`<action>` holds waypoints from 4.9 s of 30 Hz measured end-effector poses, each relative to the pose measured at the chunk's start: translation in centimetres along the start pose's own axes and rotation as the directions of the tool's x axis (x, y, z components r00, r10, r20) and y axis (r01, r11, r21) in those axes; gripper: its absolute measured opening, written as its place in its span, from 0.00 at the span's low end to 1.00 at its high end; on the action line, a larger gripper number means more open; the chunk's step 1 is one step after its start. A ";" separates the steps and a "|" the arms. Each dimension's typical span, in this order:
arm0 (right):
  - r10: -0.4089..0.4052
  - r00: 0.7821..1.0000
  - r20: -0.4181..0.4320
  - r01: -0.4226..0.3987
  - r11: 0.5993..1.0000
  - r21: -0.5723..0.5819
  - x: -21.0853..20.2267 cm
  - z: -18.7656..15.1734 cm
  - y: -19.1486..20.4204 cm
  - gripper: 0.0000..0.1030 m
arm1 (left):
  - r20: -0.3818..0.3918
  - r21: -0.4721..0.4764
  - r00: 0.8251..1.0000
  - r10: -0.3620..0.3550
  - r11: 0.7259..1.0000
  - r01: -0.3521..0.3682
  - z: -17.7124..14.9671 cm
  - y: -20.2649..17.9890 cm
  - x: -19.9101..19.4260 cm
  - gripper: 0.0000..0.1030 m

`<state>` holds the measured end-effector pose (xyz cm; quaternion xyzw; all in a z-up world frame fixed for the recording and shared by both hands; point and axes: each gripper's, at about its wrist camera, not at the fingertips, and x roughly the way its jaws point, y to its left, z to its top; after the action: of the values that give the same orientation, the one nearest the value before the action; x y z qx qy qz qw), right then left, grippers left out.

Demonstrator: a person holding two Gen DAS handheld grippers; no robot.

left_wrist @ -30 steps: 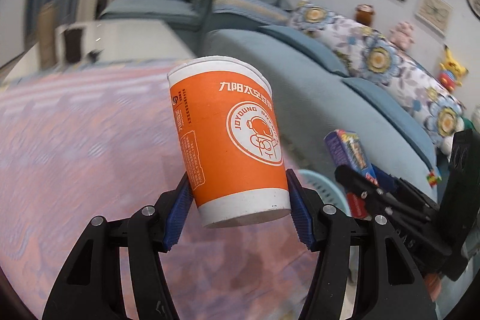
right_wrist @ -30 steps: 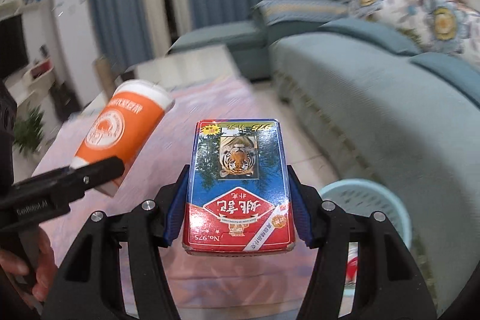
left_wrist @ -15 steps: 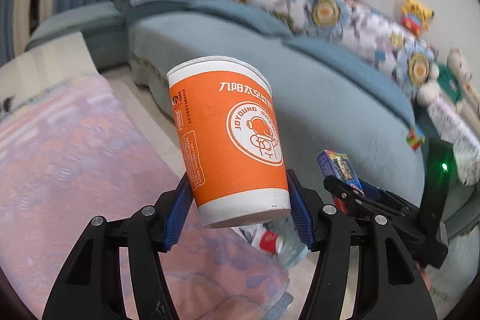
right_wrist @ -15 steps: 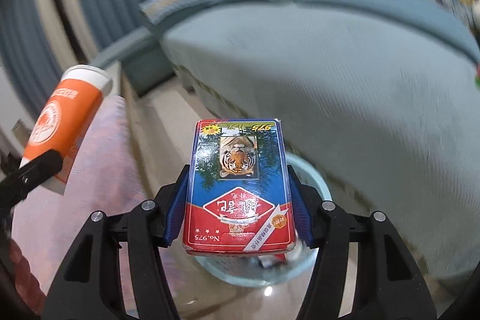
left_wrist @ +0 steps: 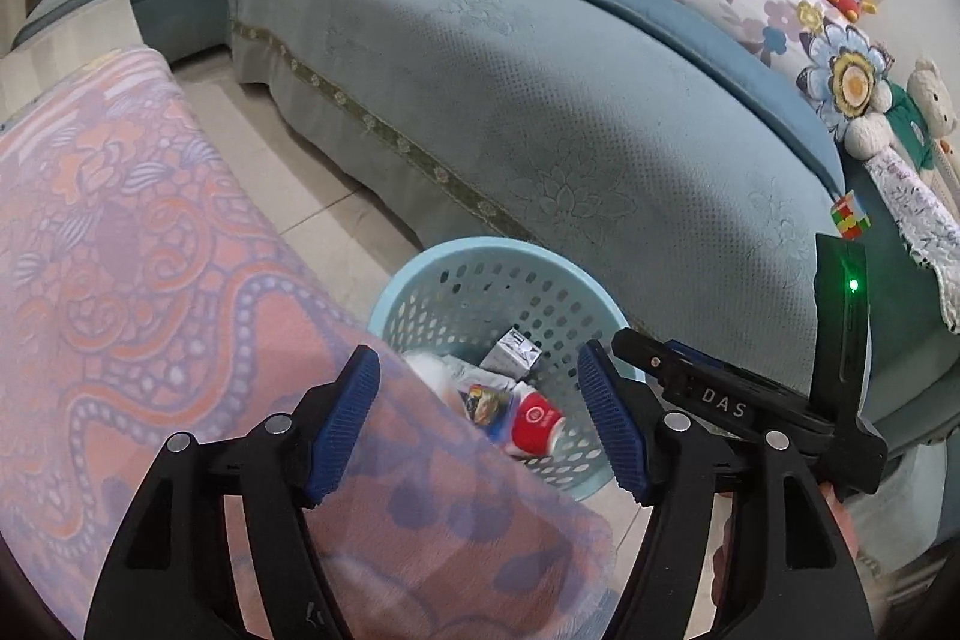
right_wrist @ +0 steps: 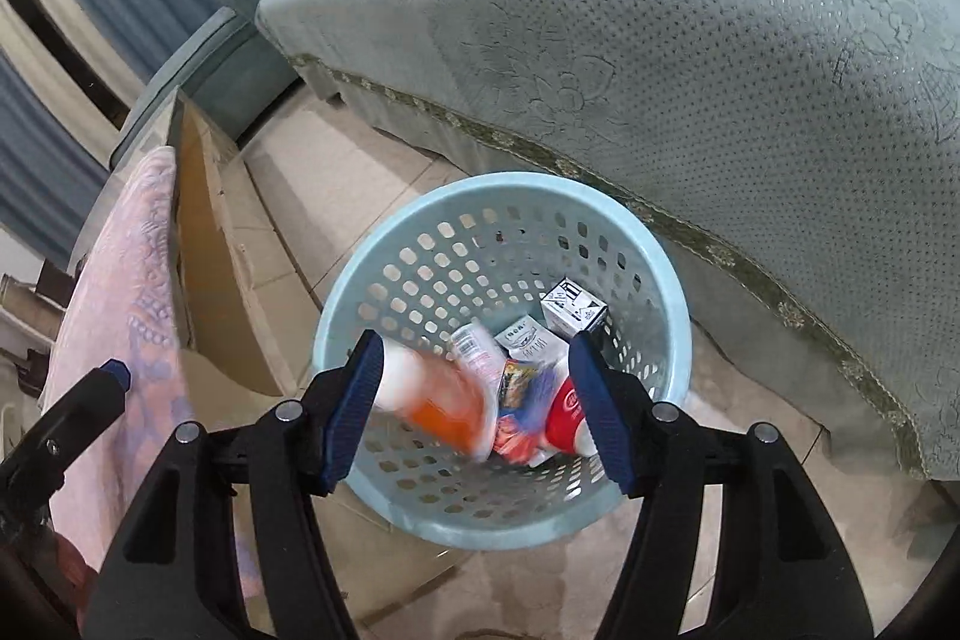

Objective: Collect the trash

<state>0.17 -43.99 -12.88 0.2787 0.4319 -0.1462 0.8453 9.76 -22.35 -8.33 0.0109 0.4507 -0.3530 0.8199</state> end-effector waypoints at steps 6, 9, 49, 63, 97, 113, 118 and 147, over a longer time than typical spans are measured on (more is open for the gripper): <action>0.031 0.991 0.127 -0.011 0.988 -0.153 -4.7 -1.3 2.9 0.59 | 0.134 -0.015 0.990 0.048 0.999 -0.046 -1.3 0.0 -5.7 0.65; 0.051 0.971 0.234 0.010 0.967 -0.253 -8.3 -2.8 5.4 0.59 | 0.225 -0.017 0.967 0.118 0.993 -0.118 -2.4 -0.8 -9.3 0.74; 0.124 0.848 0.515 0.101 0.916 -0.388 -13.8 -9.2 14.3 0.59 | 0.429 -0.255 0.701 0.569 0.821 -0.511 -8.2 2.0 -16.8 0.90; 0.137 0.852 0.506 0.083 0.918 -0.388 -13.7 -9.3 14.2 0.60 | 0.451 -0.250 0.675 0.584 0.808 -0.533 -8.3 1.7 -16.9 0.90; 0.144 0.852 0.503 0.072 0.919 -0.387 -13.5 -9.1 14.2 0.60 | 0.457 -0.225 0.675 0.579 0.809 -0.543 -8.5 1.8 -17.2 0.90; 0.140 0.851 0.507 0.074 0.922 -0.379 -13.6 -9.3 13.9 0.60 | 0.459 -0.221 0.674 0.578 0.810 -0.544 -8.5 1.9 -17.3 0.90; 0.136 0.847 0.515 0.077 0.925 -0.371 -13.8 -9.5 13.6 0.60 | 0.452 -0.223 0.682 0.575 0.813 -0.538 -8.4 2.0 -17.4 0.90; 0.130 0.844 0.520 0.083 0.927 -0.366 -14.4 -9.3 13.7 0.60 | 0.443 -0.209 0.690 0.572 0.815 -0.540 -8.3 1.9 -16.7 0.91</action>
<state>-7.56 -27.31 -0.87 0.0657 0.1950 -0.1223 0.9709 -0.92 -8.59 -1.32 0.0322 0.2155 -0.0649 0.9738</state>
